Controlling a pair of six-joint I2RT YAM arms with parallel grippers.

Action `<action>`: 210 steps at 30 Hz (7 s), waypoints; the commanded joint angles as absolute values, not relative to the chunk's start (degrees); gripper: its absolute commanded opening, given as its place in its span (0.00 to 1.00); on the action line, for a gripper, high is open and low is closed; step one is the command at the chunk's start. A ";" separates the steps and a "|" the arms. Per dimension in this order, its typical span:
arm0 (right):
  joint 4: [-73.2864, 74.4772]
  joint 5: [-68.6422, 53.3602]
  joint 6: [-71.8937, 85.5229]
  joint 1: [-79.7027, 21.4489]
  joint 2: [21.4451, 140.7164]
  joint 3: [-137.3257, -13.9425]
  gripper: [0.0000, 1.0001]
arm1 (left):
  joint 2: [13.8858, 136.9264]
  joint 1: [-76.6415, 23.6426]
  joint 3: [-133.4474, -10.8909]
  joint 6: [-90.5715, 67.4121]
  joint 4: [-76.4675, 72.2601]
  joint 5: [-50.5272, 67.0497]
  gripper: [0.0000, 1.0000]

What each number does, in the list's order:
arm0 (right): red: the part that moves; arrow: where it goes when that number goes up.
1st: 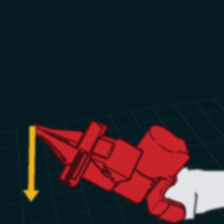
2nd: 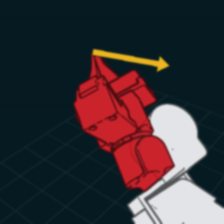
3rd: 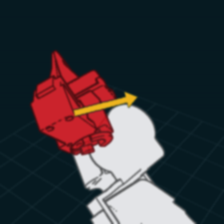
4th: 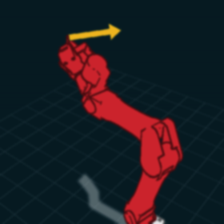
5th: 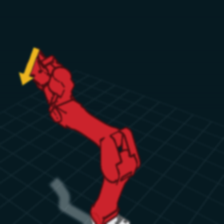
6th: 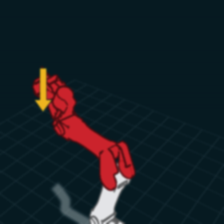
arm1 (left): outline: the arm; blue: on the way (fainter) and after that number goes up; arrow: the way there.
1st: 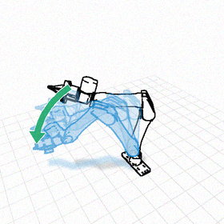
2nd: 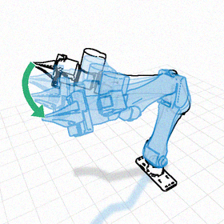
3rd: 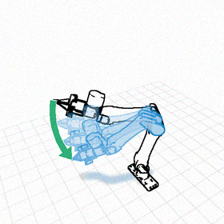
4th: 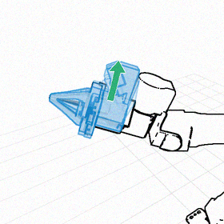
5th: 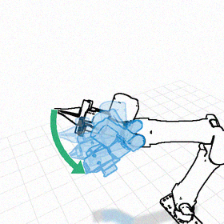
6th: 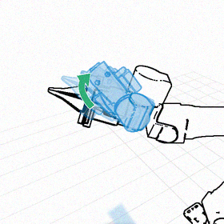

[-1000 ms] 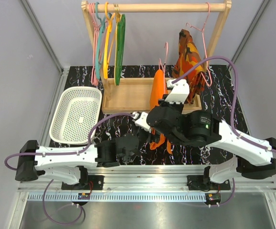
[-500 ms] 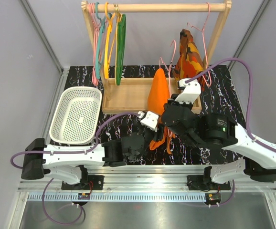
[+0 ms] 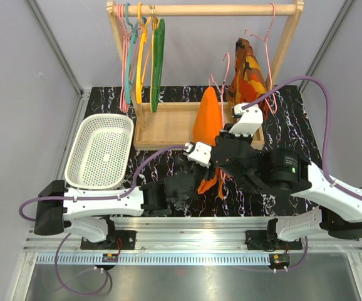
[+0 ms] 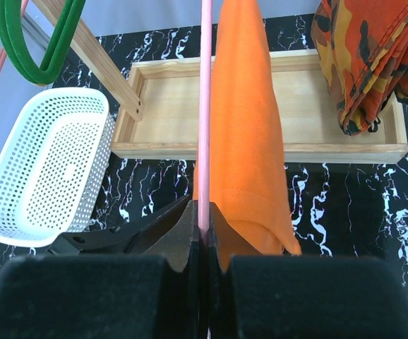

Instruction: Remove the trousers from the hanger

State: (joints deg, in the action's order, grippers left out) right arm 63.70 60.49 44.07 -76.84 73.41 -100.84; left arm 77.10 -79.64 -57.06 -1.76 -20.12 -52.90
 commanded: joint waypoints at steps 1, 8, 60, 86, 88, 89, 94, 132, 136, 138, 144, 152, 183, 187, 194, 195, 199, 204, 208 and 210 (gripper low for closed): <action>58.89 64.86 43.42 -77.17 70.75 -101.69 0.00 | 76.29 -78.84 -59.51 -0.62 -25.31 -56.78 0.51; 60.90 65.30 42.63 -77.08 69.96 -101.25 0.00 | 74.27 -78.49 -59.85 1.40 -25.22 -55.64 0.18; 60.05 41.23 47.03 -68.03 56.96 -62.58 0.00 | 53.88 -82.44 -79.19 24.95 -8.08 -50.53 0.00; 58.97 44.82 45.53 -66.18 57.65 -61.34 0.00 | 44.48 -82.35 -68.65 31.02 -7.03 -56.68 0.00; 59.15 45.52 45.00 -66.09 58.01 -62.05 0.00 | 42.90 -82.44 -66.01 31.03 -6.86 -56.60 0.00; 59.06 45.61 44.83 -66.09 58.27 -62.31 0.00 | 42.54 -82.44 -65.05 31.11 -6.51 -56.51 0.00; 58.19 45.88 42.81 -65.74 58.45 -64.24 0.00 | 39.04 -82.44 -57.69 34.18 -9.83 -58.71 0.00; 44.74 43.51 33.05 -65.04 60.29 -72.07 0.00 | 38.05 -19.60 -49.92 23.11 -33.84 -56.69 0.00; 44.30 42.54 33.22 -65.04 58.98 -71.37 0.00 | 39.11 -18.02 -48.69 25.40 -33.67 -58.35 0.00; 44.21 42.10 33.22 -65.04 58.63 -71.19 0.00 | 39.37 -16.36 -48.08 22.86 -29.46 -59.49 0.00; 43.33 41.75 31.91 -65.04 55.29 -71.10 0.00 | 43.85 -14.15 -42.54 17.32 -27.34 -58.89 0.00; 42.63 41.66 30.50 -65.04 53.00 -70.14 0.00 | 57.21 -14.15 -41.49 11.70 -22.60 -52.30 0.00; 43.16 36.56 28.04 -65.04 47.19 -68.91 0.00 | 84.99 -7.21 -57.30 -12.12 8.43 -27.15 0.00; 43.33 36.74 27.95 -65.04 47.46 -69.35 0.00 | 85.51 -7.12 -60.81 -17.65 13.34 -31.90 0.00; 43.51 36.47 28.04 -65.13 48.08 -69.96 0.00 | 92.71 -7.12 -66.61 -23.02 21.35 -30.68 0.00; 43.59 36.39 28.04 -65.04 48.08 -69.87 0.00 | 93.59 -7.03 -67.23 -23.55 22.05 -29.89 0.00; 43.24 35.95 28.12 -65.13 47.55 -69.61 0.00 | 98.69 -6.42 -67.41 -28.98 24.33 -24.80 0.00; 43.68 35.33 27.78 -65.04 46.32 -69.43 0.00 | 102.73 -4.14 -60.15 -37.69 20.85 -16.03 0.00; 44.47 34.80 27.42 -65.13 45.35 -70.31 0.00 | 100.91 -0.70 -57.39 -41.22 17.49 -10.37 0.00; 44.30 35.33 26.98 -65.13 44.65 -70.49 0.00 | 99.50 -0.61 -58.09 -41.05 18.54 -10.37 0.00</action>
State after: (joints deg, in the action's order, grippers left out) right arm 45.30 35.22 28.38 -65.49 46.04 -68.07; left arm 99.68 -1.43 -60.38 -37.54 14.35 -15.77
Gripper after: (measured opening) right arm 0.042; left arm 0.060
